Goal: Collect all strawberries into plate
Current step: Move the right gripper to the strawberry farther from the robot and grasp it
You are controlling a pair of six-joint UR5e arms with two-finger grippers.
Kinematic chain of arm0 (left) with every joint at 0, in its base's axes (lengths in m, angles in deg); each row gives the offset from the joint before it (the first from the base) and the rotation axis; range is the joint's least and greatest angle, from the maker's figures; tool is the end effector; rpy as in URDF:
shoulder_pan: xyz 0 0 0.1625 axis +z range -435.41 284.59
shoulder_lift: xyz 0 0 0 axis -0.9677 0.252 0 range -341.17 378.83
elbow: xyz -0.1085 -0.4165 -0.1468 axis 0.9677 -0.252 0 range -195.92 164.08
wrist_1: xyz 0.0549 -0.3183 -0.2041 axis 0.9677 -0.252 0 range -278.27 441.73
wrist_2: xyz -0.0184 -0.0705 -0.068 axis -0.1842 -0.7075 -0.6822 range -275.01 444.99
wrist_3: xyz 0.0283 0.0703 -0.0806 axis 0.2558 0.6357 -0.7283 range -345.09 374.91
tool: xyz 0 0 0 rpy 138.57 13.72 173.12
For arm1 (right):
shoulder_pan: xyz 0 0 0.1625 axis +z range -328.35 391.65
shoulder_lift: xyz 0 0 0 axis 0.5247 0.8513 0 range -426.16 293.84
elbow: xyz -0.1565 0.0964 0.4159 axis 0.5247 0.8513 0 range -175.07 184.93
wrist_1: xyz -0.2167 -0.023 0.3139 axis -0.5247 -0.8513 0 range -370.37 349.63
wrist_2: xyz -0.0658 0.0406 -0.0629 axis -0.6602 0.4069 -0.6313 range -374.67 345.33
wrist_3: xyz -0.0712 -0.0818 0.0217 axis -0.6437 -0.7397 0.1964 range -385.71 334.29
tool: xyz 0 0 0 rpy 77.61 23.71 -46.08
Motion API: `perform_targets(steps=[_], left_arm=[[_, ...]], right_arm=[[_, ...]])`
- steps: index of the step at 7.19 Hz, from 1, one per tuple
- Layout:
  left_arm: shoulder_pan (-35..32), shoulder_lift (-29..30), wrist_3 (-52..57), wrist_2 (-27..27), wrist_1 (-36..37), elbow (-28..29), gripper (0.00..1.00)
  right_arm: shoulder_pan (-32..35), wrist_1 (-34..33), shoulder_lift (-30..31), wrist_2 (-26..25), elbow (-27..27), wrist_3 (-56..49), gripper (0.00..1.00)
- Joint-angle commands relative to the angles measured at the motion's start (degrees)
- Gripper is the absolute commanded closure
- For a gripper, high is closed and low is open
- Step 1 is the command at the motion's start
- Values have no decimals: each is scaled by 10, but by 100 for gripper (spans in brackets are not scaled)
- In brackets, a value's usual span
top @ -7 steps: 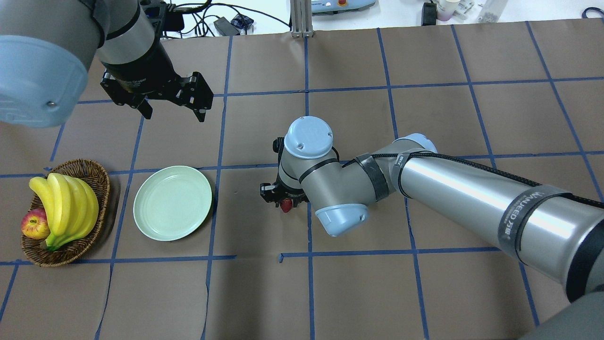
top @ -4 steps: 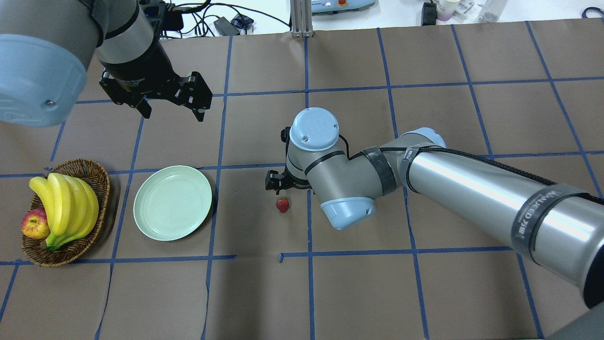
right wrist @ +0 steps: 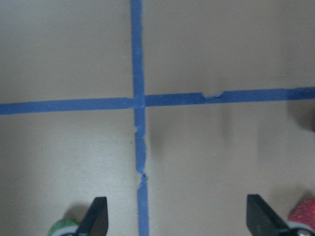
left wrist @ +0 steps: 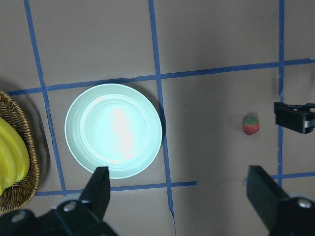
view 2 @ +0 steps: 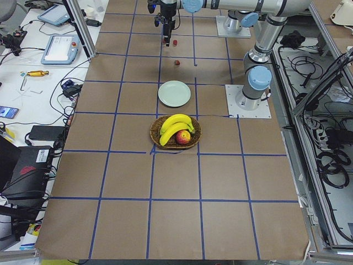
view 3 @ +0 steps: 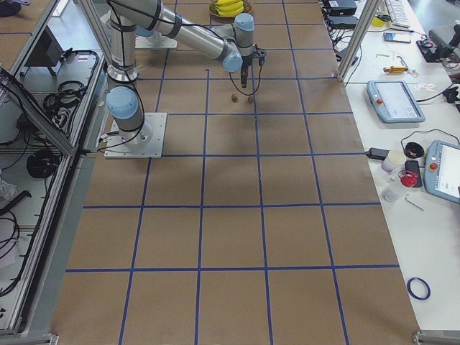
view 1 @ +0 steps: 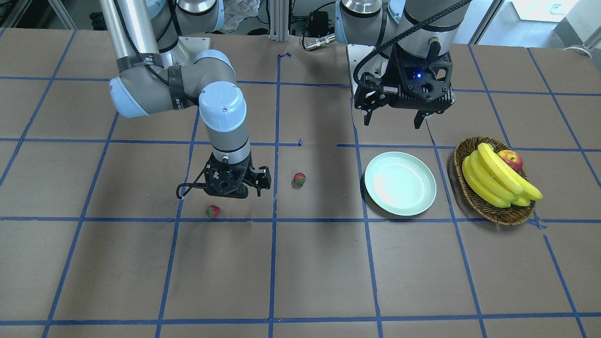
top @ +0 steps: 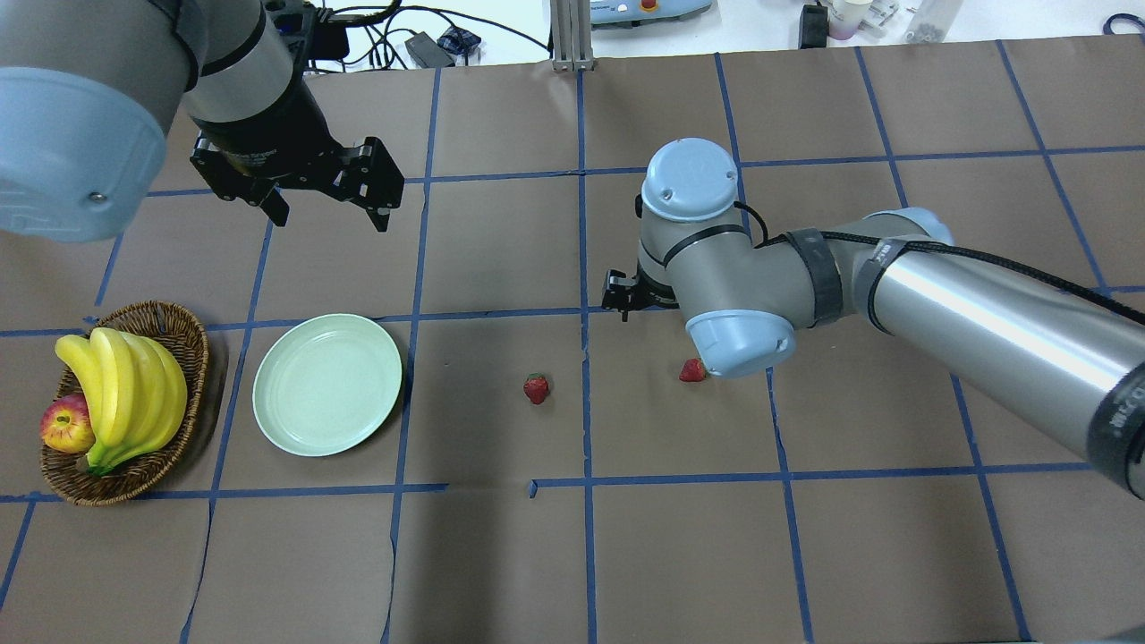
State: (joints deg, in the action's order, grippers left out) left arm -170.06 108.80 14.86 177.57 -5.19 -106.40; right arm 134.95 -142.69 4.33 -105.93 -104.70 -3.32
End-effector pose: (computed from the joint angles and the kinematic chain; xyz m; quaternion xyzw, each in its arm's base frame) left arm -0.1654 -0.4505 0.5086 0.0398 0.9987 -0.0239 0.0216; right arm 0.2505 -0.4908 0.2601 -0.0795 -0.9964 0.0297 0.0020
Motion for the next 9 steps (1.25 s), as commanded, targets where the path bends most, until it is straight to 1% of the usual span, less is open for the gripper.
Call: perform_targets(steps=[1,2,3,4,5,6,7,8,9], left_arm=[[0,0,0,0,0,-1,0],[0,0,1,0,0,-1,0],[0,0,2,0,0,-1,0],[0,0,0,0,0,-1,0],[0,0,0,0,0,-1,0],[0,0,1,0,0,-1,0],[0,0,1,0,0,-1,0],[0,0,2,0,0,-1,0],[0,0,0,0,0,-1,0]], right_arm=[[-44,1,-20,-6,-1,-1,0],[-44,-3,-37,-14,-1,-1,2],[-44,-5,-41,-14,-1,-1,7],[-44,-4,-42,-14,-1,-2,50],[-44,-4,-42,-12,0,-9,76],[-44,-7,-42,-11,2,-9,90],[-44,-8,-43,-11,2,-9,95],[-43,-25,-40,-5,6,-8,100],[-34,-72,-33,33,12,-7,100]])
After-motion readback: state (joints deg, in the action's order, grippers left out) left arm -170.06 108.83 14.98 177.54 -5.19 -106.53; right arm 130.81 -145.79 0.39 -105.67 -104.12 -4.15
